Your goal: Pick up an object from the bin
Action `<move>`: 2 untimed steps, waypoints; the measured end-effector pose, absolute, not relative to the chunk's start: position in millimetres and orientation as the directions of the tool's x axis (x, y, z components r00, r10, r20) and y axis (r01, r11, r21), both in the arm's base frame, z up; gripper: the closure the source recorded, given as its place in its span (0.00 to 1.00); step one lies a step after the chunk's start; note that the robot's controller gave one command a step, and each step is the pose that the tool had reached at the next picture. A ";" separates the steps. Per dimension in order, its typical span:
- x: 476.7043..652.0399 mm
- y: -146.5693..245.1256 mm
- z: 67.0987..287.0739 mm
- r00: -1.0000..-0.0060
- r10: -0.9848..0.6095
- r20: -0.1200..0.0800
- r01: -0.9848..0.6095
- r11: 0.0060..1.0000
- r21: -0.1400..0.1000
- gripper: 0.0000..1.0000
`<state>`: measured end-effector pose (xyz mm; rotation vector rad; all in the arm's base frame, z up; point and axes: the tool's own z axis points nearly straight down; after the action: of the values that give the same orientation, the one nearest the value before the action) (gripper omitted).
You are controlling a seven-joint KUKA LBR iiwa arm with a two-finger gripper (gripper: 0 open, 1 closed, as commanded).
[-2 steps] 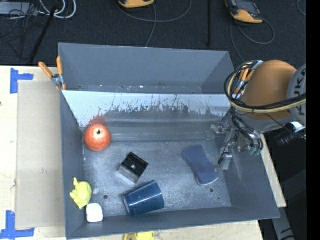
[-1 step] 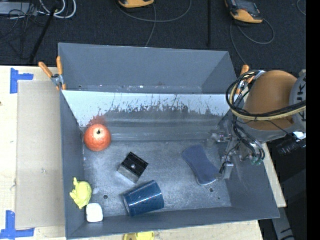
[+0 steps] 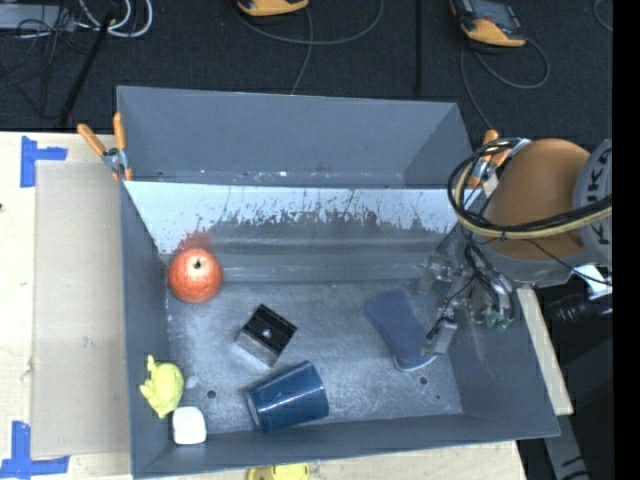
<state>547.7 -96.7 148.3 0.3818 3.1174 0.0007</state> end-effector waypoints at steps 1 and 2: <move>535.6 -95.6 70.0 -0.970 0.244 -0.003 0.244 0.970 0.000 0.00; 516.2 -97.0 73.3 -0.902 0.432 -0.011 0.432 0.902 0.004 1.00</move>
Offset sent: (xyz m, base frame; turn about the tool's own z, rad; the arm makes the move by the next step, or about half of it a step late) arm -0.0356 -0.0013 -0.0783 0.2064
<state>516.2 -97.0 73.3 0.6928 3.0525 0.0026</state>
